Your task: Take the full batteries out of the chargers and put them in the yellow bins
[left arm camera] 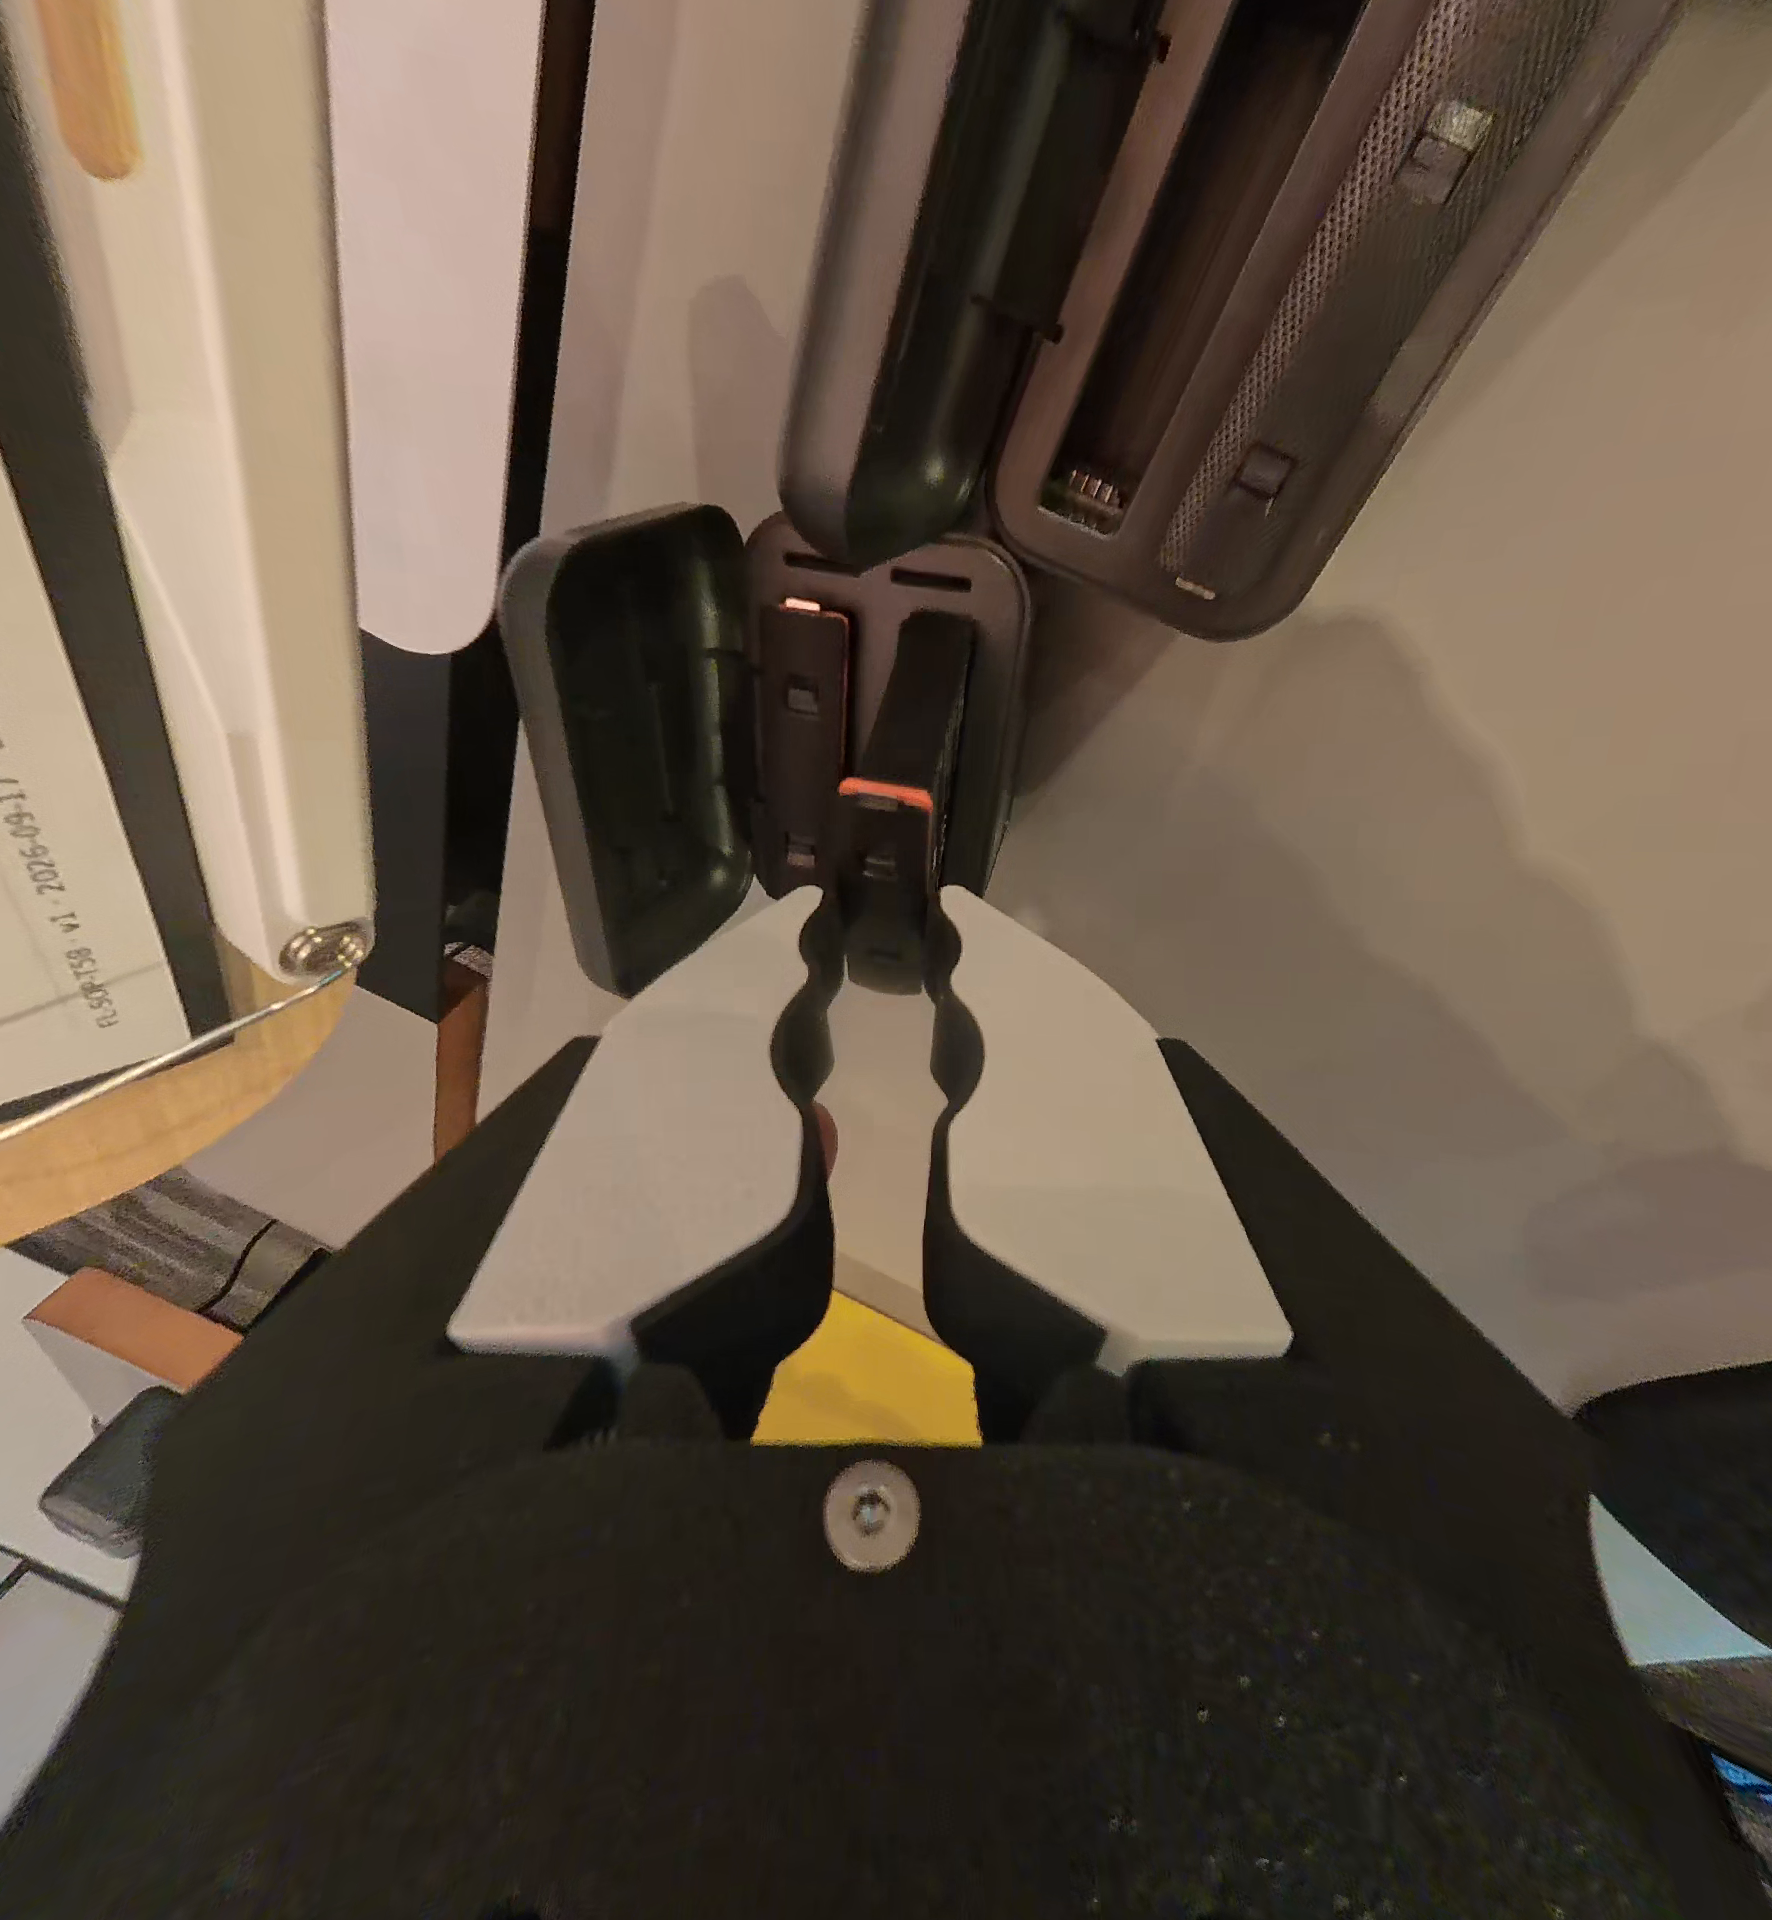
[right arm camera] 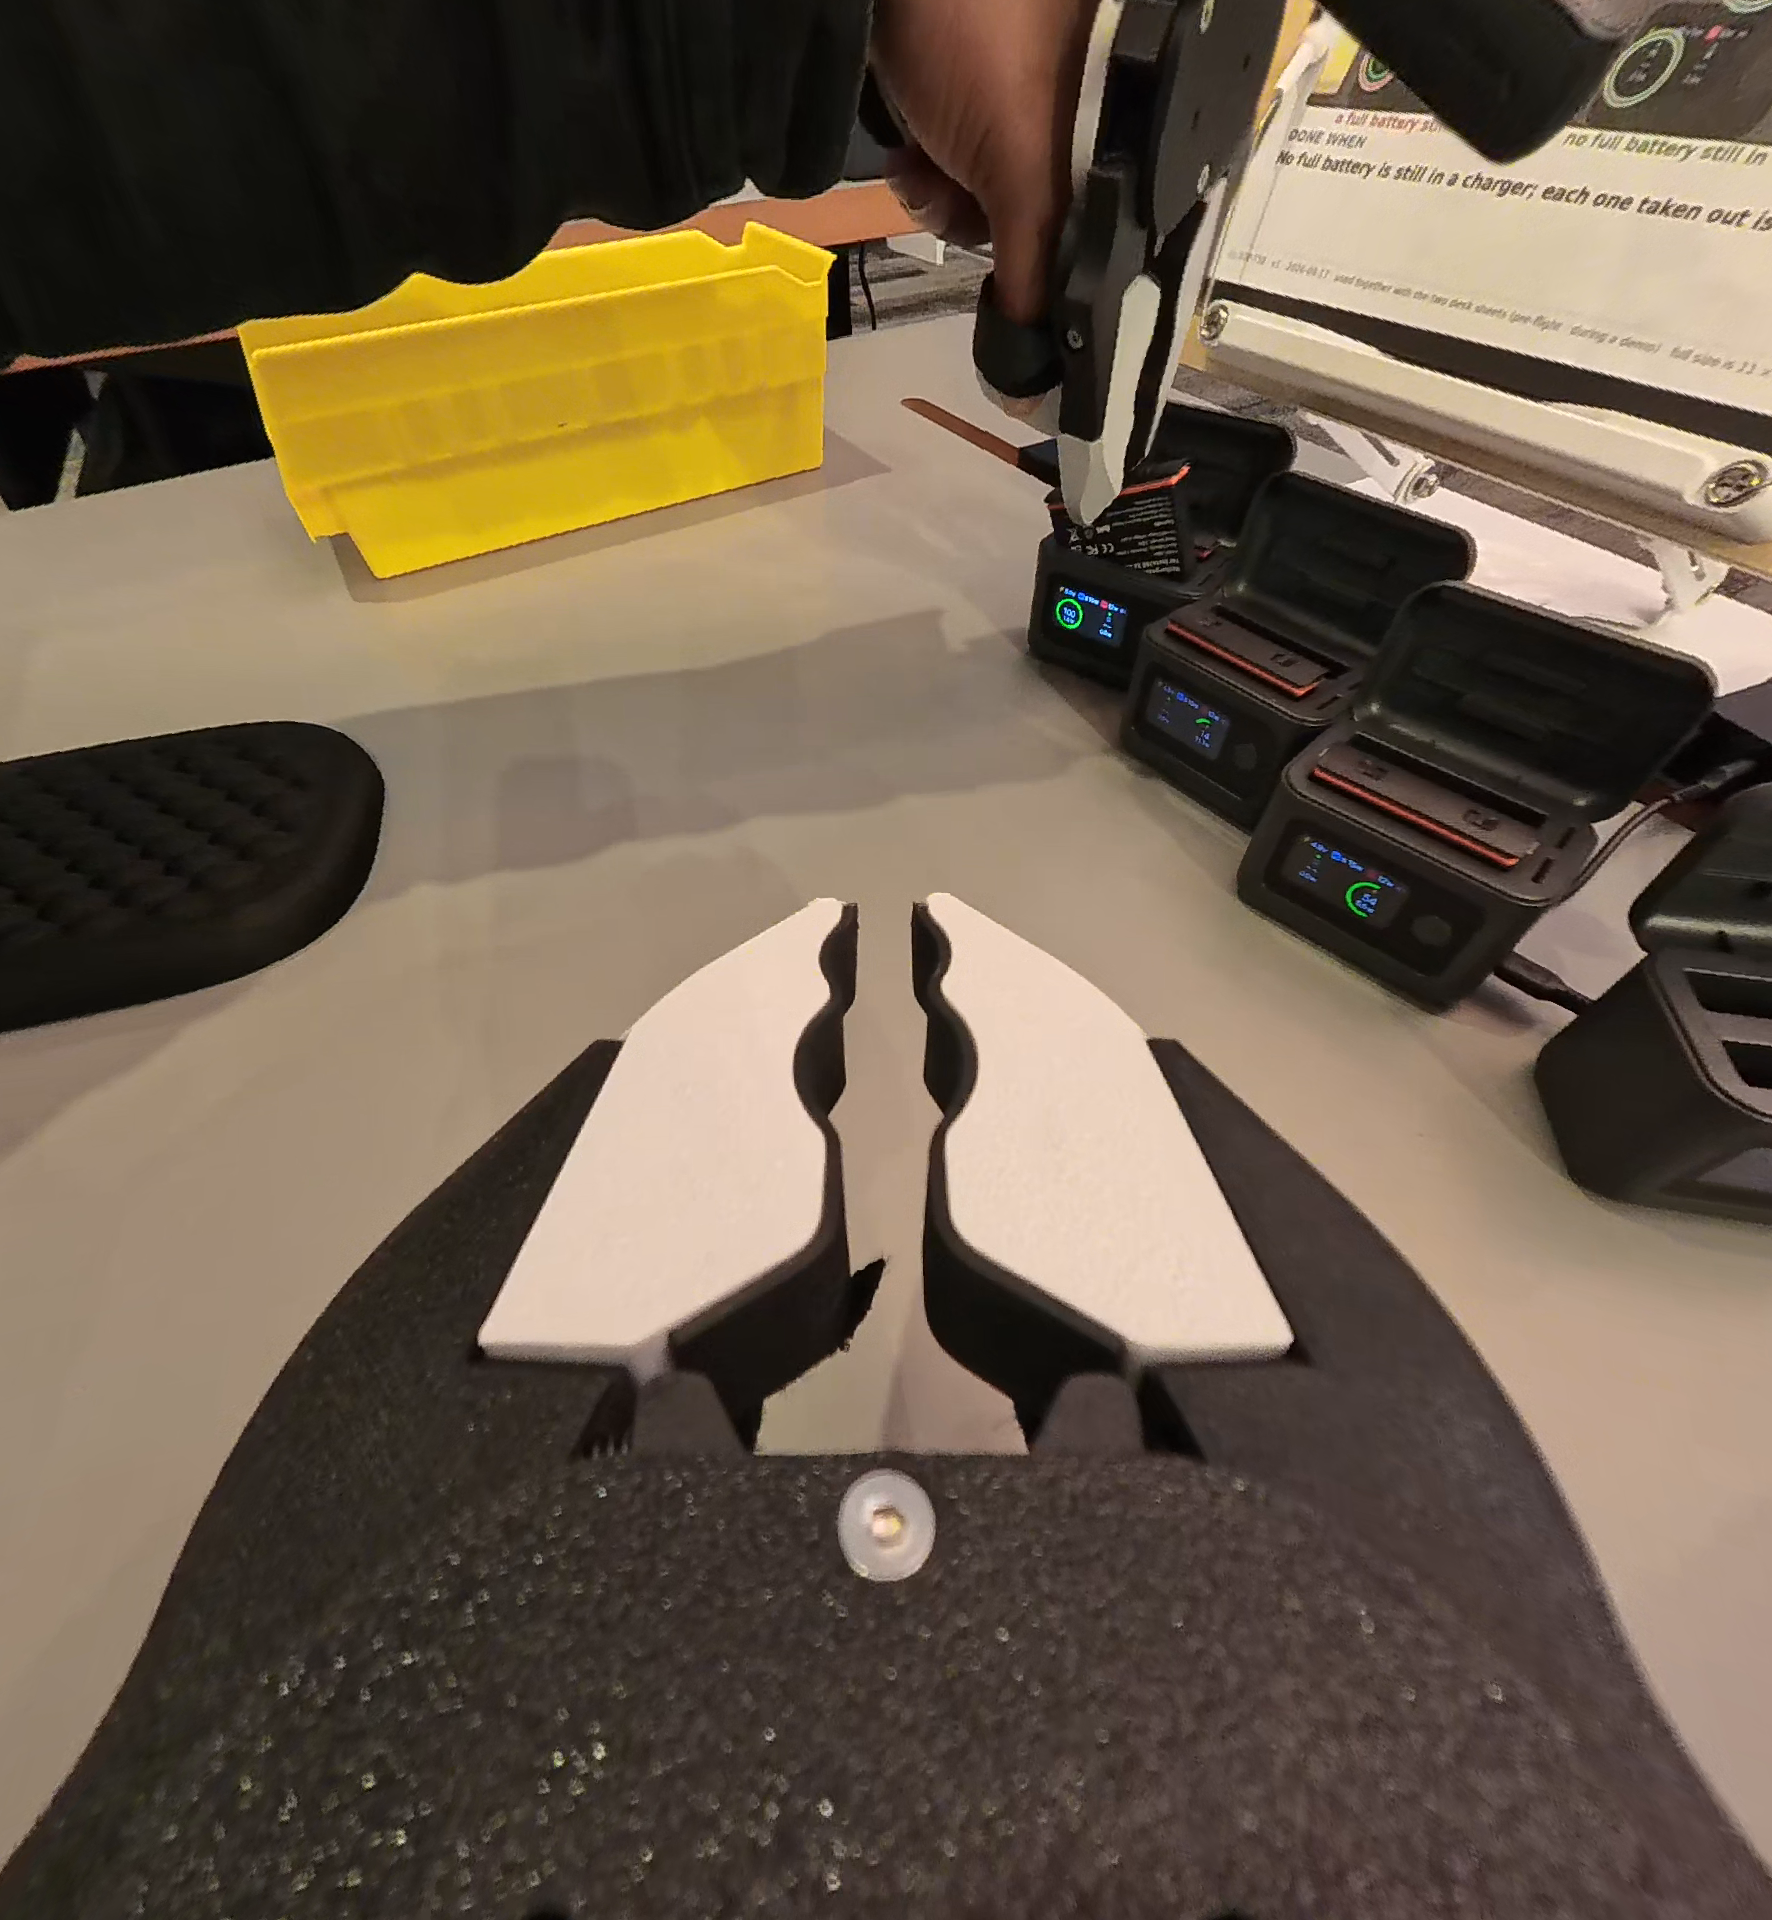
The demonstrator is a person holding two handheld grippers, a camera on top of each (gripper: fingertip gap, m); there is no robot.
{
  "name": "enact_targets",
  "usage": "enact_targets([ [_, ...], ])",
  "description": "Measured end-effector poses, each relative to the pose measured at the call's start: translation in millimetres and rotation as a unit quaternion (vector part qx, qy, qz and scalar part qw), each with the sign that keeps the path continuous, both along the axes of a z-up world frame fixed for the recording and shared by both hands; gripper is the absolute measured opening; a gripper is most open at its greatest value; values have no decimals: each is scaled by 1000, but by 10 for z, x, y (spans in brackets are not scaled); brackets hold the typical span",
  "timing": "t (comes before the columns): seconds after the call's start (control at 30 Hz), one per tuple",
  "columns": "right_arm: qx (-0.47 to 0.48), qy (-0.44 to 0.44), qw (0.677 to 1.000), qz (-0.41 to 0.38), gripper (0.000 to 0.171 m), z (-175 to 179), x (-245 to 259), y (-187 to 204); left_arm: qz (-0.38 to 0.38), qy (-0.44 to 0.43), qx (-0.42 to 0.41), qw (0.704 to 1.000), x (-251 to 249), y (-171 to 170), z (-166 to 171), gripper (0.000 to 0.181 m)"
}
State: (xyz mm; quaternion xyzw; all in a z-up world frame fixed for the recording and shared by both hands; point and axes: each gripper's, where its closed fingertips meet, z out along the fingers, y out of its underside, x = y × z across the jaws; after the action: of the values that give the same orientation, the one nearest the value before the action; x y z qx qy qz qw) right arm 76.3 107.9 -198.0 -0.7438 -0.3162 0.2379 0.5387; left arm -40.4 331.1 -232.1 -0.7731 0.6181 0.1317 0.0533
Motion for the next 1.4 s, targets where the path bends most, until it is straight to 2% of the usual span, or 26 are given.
enact_targets([
  [0.3, -3, 2, 1000, 3, 10, -5, -5, -3, -30, 55, 1, 998, -14, 10, 43, 15],
  [0.5, -2, 4, 1000, 4, 10, 9, 2, -6, -36, 54, -8, 998, 47, 29, -41, 15],
  [0.8, -6, 5, 1000, 6, 10, -4, -7, -10, -53, 4, -6, 999, 78, 31, -111, 15],
  [1.0, -7, 6, 1000, 7, 10, -2, -6, -11, -53, -70, -13, 996, 159, 10, 6, 16],
  [1.17, -7, 6, 1000, 8, 10, 1, -8, -13, -43, -118, 0, 992, 193, 76, 23, 0],
  [1.4, -7, 6, 1000, 7, 10, 1, 3, -7, -34, -119, -16, 992, 136, 56, -69, 0],
])
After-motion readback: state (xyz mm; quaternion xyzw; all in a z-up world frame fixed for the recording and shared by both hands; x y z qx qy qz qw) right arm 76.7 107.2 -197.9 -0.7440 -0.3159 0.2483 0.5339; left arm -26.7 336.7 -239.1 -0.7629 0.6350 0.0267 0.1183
